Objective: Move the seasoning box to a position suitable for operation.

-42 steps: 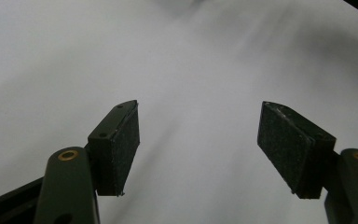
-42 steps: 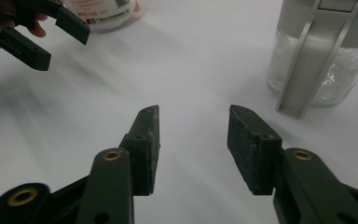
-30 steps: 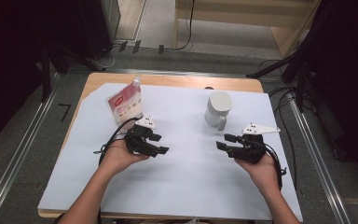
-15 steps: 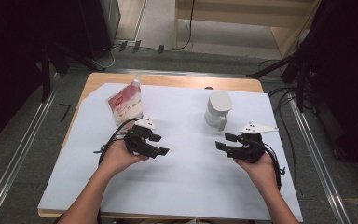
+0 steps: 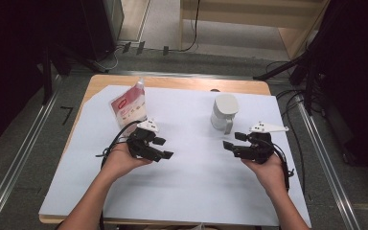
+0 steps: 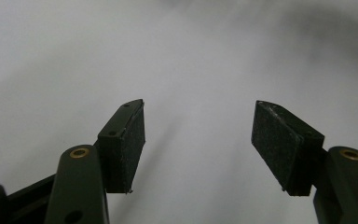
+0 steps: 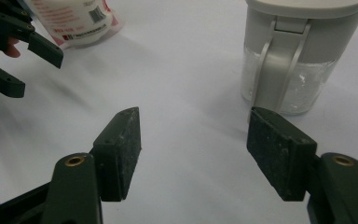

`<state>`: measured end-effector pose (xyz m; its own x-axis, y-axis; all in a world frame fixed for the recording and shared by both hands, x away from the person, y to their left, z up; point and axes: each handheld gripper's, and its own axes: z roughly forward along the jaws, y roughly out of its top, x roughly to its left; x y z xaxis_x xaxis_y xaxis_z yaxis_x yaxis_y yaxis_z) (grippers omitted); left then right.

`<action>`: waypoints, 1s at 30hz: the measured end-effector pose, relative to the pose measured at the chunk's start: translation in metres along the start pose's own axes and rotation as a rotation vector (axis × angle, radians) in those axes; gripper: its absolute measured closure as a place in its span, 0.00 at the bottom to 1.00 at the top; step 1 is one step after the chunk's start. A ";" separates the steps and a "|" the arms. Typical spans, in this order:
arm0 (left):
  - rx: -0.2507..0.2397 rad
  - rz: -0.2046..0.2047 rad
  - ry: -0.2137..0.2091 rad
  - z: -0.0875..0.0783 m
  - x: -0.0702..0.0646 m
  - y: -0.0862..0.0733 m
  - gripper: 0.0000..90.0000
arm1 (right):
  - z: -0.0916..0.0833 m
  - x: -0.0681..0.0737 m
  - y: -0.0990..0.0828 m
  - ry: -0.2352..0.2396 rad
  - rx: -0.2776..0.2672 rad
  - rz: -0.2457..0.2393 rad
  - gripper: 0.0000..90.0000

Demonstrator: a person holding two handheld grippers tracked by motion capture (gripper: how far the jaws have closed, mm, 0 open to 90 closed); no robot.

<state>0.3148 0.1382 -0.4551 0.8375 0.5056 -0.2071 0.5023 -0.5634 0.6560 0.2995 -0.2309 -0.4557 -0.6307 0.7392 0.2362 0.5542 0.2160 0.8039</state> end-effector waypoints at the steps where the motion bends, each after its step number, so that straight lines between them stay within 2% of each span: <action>1: -0.005 -0.003 -0.002 0.000 0.000 0.000 0.40 | 0.000 0.000 0.000 0.000 0.000 0.000 0.39; 7: -0.004 -0.005 -0.012 0.002 0.001 0.000 0.40 | -0.002 -0.005 0.002 -0.022 0.002 0.010 0.38; 11: -0.006 0.012 -0.015 0.001 -0.001 0.002 0.40 | -0.005 -0.009 0.013 -0.046 -0.018 0.014 0.35; 17: -0.003 0.006 -0.019 0.003 -0.001 0.003 0.40 | -0.005 -0.014 0.023 -0.087 -0.025 0.021 0.28; 18: -0.003 0.010 -0.019 0.003 -0.001 0.003 0.39 | -0.001 -0.017 0.026 -0.093 -0.021 0.034 0.25; 23: -0.014 0.016 -0.020 0.002 -0.001 0.004 0.38 | 0.007 -0.021 0.033 -0.130 -0.006 0.036 0.19; 25: -0.012 0.018 -0.022 0.002 -0.001 0.004 0.38 | 0.013 -0.025 0.039 -0.137 -0.007 0.066 0.15; 27: -0.010 0.015 -0.022 0.002 -0.002 0.004 0.38 | 0.015 -0.025 0.041 -0.150 -0.006 0.070 0.15; 28: -0.011 0.018 -0.026 0.002 -0.003 0.004 0.38 | 0.019 -0.026 0.045 -0.175 -0.006 0.067 0.15; 30: -0.012 0.020 -0.030 0.002 -0.002 0.004 0.38 | 0.022 -0.027 0.049 -0.181 -0.012 0.080 0.15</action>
<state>0.3151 0.1338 -0.4531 0.8534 0.4744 -0.2160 0.4833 -0.5650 0.6688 0.3556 -0.2261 -0.4353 -0.4766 0.8565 0.1983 0.5915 0.1455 0.7931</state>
